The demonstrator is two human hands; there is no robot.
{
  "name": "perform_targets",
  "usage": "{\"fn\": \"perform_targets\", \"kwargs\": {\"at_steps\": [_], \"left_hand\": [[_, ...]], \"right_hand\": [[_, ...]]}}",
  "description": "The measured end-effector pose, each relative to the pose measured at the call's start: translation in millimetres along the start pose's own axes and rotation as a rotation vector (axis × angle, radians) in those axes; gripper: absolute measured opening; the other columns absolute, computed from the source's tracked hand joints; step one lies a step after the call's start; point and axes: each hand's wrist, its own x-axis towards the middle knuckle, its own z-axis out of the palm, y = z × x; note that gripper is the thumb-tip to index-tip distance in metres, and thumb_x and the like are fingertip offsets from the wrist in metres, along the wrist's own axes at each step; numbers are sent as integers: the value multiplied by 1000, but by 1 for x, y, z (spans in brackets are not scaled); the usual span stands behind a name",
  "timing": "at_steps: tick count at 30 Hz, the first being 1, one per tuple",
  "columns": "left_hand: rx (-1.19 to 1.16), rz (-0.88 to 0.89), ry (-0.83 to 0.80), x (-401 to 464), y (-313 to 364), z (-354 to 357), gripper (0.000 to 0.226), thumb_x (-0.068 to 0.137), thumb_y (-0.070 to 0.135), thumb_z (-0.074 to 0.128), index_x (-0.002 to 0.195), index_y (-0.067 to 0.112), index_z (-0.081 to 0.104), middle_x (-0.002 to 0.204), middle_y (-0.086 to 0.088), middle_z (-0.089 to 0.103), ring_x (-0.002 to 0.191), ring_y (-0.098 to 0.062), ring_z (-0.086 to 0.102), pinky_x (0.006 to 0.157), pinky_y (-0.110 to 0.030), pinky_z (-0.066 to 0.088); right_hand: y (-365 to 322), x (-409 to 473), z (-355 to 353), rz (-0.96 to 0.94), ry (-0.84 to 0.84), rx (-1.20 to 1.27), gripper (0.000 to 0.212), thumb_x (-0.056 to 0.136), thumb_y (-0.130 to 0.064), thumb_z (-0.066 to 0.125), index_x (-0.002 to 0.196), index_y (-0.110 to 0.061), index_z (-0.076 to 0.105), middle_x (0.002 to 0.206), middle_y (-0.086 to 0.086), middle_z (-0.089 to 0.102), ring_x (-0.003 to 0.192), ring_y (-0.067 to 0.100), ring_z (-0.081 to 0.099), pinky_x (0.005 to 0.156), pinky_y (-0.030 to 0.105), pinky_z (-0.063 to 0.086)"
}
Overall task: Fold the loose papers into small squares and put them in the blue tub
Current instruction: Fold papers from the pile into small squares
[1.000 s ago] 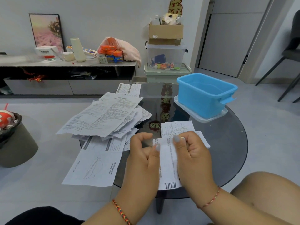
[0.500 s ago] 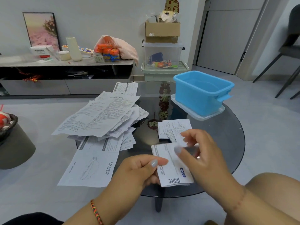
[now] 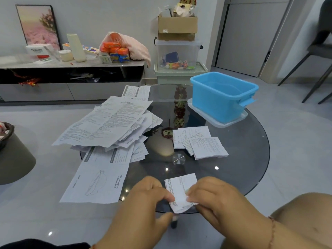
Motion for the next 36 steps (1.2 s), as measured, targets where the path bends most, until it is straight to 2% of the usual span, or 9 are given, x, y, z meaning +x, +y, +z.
{"fn": "perform_targets", "kwargs": {"at_steps": [4,8,14,22,27,30,32,34,36], "left_hand": [[68,83,245,0,-9,18,19,68,52,57,65,35,65,72,22,45,74,2,38,56,-8,29],[-8,-53,386,0,-8,31,23,72,49,63,55,34,59,73,22,47,87,2,41,62,-21,37],[79,-156,447,6,0,35,36,64,37,83,45,32,53,67,19,48,69,-4,45,63,-29,34],[229,-83,426,12,1,33,43,58,43,77,46,34,37,61,17,43,58,-9,47,55,-27,39],[238,-139,394,15,3,27,42,67,42,75,58,32,35,67,15,43,66,-9,45,61,-25,37],[150,30,458,16,-4,30,29,69,35,73,73,39,44,84,21,49,79,-5,44,61,-20,36],[121,197,491,19,-14,34,7,73,35,61,77,37,57,92,23,55,91,-2,47,67,-19,41],[156,372,483,20,-22,37,12,78,32,55,80,32,67,92,21,63,98,-4,54,74,-26,45],[235,495,473,16,-26,39,20,81,35,56,85,24,73,94,14,68,105,-9,56,85,-27,42]], "right_hand": [[-1,9,-8,191,-65,122,21,85,-37,54,73,-24,65,80,-14,62,78,2,53,71,13,41],[-4,18,-12,416,-10,215,23,85,-38,62,73,-19,61,69,-7,56,74,3,48,61,14,35],[-9,31,-12,602,-44,173,30,83,-42,63,79,-12,58,64,-1,50,59,10,41,55,21,30],[-17,40,-15,679,-139,24,40,83,-46,63,62,-24,36,60,-3,41,56,10,37,51,21,29],[-15,42,-15,701,-146,56,30,82,-46,63,83,-29,38,67,-9,46,62,6,44,54,19,33],[-15,40,-15,706,-125,50,37,81,-47,65,94,-31,34,70,-11,47,63,5,47,56,22,38],[-15,38,-15,705,-95,28,39,80,-48,66,97,-34,34,77,-14,42,66,5,45,55,19,36],[-15,34,-12,653,-63,-15,35,80,-46,67,100,-39,39,87,-17,39,76,4,42,60,16,36],[-10,30,-4,454,43,-35,22,79,-39,67,96,-37,53,95,-19,42,88,3,42,70,17,40]]}}
